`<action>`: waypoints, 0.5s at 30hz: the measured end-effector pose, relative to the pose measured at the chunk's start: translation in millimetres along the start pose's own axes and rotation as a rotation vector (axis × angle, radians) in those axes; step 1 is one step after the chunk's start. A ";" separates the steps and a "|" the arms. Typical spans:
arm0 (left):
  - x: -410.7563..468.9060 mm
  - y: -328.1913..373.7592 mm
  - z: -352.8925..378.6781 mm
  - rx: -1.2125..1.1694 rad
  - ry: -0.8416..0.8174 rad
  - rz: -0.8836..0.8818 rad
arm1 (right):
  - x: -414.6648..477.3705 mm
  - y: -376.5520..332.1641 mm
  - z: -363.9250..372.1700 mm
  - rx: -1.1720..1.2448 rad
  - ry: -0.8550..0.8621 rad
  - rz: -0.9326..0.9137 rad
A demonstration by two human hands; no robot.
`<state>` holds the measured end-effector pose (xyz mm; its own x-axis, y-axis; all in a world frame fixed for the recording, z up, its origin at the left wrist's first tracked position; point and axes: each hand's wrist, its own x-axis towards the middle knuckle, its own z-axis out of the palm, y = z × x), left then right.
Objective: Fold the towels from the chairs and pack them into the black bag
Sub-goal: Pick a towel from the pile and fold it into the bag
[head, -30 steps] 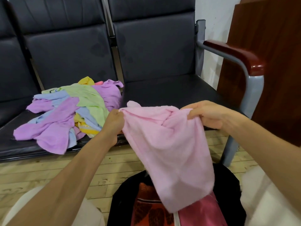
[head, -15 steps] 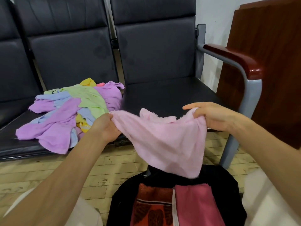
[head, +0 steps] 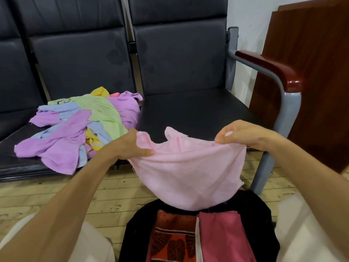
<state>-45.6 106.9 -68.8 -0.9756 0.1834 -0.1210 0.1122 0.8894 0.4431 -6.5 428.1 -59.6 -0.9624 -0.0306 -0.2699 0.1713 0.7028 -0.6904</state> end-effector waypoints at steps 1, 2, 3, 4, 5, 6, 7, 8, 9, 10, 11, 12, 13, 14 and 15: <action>-2.1 -1.4 -3.3 0.044 -0.044 -0.005 | -1.3 0.9 -1.6 -0.033 -0.020 -0.030; -3.5 -3.0 -6.4 0.091 -0.090 -0.017 | -1.9 2.0 -3.2 -0.064 -0.032 -0.060; -4.2 -4.9 -8.3 0.140 -0.126 -0.036 | -2.1 3.1 -4.7 -0.090 -0.040 -0.088; -4.8 -6.1 -9.1 0.185 -0.146 -0.049 | -1.9 4.1 -5.7 -0.129 -0.047 -0.115; -3.4 -8.0 -8.5 0.224 -0.139 -0.064 | -1.0 5.1 -5.9 -0.190 -0.060 -0.148; -0.7 -10.4 -6.9 0.248 -0.115 -0.078 | 0.0 5.4 -5.0 -0.258 -0.085 -0.181; 2.0 -12.3 -5.2 0.268 -0.082 -0.085 | 1.8 5.7 -3.2 -0.311 -0.113 -0.199; 5.0 -14.2 -3.6 0.269 -0.046 -0.096 | 3.1 6.4 -0.9 -0.337 -0.132 -0.202; 7.3 -14.2 -2.8 0.269 -0.008 -0.109 | 4.6 7.5 0.6 -0.348 -0.133 -0.197; 9.4 -13.7 -2.2 0.263 0.029 -0.130 | 5.6 8.8 1.3 -0.355 -0.115 -0.192; 10.7 -12.4 -2.2 0.260 0.062 -0.145 | 6.3 10.5 0.3 -0.359 -0.080 -0.184; 11.6 -11.0 -2.2 0.258 0.080 -0.154 | 6.4 12.3 -1.3 -0.357 -0.035 -0.172; 12.3 -10.3 -2.3 0.261 0.081 -0.155 | 6.2 14.2 -3.2 -0.346 0.017 -0.156; 13.1 -10.4 -2.2 0.264 0.074 -0.155 | 5.5 15.7 -4.6 -0.335 0.069 -0.135; 13.7 -10.8 -1.6 0.262 0.063 -0.154 | 4.9 17.1 -5.1 -0.333 0.113 -0.114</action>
<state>-60.5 99.2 -73.9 -0.9937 0.0188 -0.1104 -0.0012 0.9839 0.1786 -9.4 443.6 -69.4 -0.9918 -0.0558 -0.1151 0.0020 0.8928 -0.4505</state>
